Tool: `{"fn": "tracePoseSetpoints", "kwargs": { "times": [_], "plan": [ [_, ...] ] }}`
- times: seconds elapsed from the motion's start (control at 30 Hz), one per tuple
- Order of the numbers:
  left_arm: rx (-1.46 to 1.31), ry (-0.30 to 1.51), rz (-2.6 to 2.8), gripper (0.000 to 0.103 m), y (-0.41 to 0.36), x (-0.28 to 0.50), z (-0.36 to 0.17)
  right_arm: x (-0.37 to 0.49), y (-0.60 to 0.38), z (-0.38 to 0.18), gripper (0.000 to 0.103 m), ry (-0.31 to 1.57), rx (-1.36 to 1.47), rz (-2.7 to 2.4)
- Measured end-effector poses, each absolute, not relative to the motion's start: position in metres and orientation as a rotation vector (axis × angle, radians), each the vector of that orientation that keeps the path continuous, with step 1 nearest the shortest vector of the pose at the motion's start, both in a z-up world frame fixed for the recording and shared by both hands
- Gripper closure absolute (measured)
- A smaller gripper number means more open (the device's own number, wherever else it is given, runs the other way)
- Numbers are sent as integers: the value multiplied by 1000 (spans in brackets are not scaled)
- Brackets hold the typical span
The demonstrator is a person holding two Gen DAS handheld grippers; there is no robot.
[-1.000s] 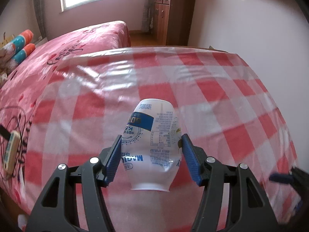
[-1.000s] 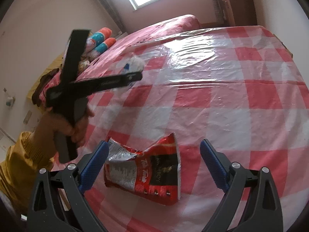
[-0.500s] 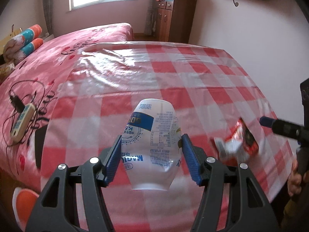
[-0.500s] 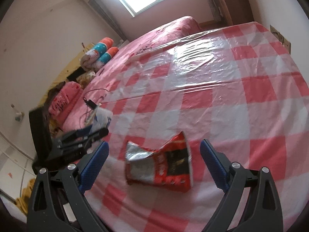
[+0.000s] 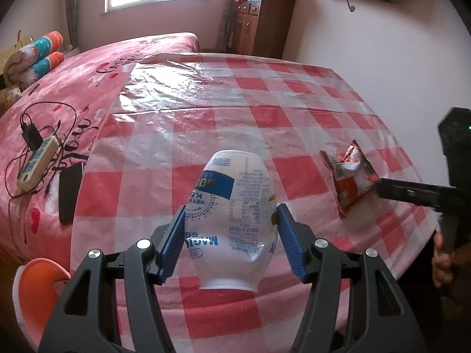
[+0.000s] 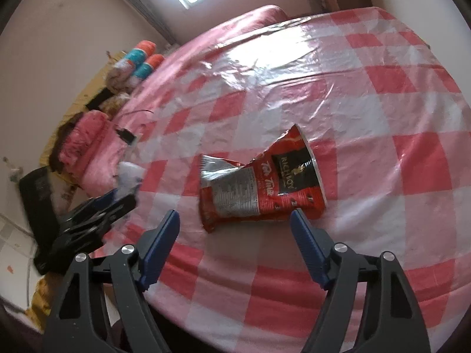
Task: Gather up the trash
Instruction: 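Grasp the red Teh Tarik sachet with the right gripper and lift it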
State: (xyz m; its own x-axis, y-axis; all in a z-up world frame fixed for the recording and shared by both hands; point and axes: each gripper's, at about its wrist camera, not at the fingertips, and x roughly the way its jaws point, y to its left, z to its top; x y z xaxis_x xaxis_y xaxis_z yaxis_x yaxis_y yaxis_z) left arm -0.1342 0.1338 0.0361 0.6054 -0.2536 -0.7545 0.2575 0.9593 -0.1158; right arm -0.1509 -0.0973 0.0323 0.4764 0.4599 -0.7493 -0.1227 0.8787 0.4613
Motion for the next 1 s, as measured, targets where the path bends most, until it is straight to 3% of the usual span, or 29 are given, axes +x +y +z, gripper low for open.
{"fn": "tracePoseSetpoints", "kwargs": {
  "times": [0.4,1.0],
  "plan": [
    [-61,862,-340,41,151,-147,24,-99,-62,31,25,970,171,285],
    [-119,831,-291,41,182,-148,23,-104,-31,15,25,944,-83,169]
  ]
}}
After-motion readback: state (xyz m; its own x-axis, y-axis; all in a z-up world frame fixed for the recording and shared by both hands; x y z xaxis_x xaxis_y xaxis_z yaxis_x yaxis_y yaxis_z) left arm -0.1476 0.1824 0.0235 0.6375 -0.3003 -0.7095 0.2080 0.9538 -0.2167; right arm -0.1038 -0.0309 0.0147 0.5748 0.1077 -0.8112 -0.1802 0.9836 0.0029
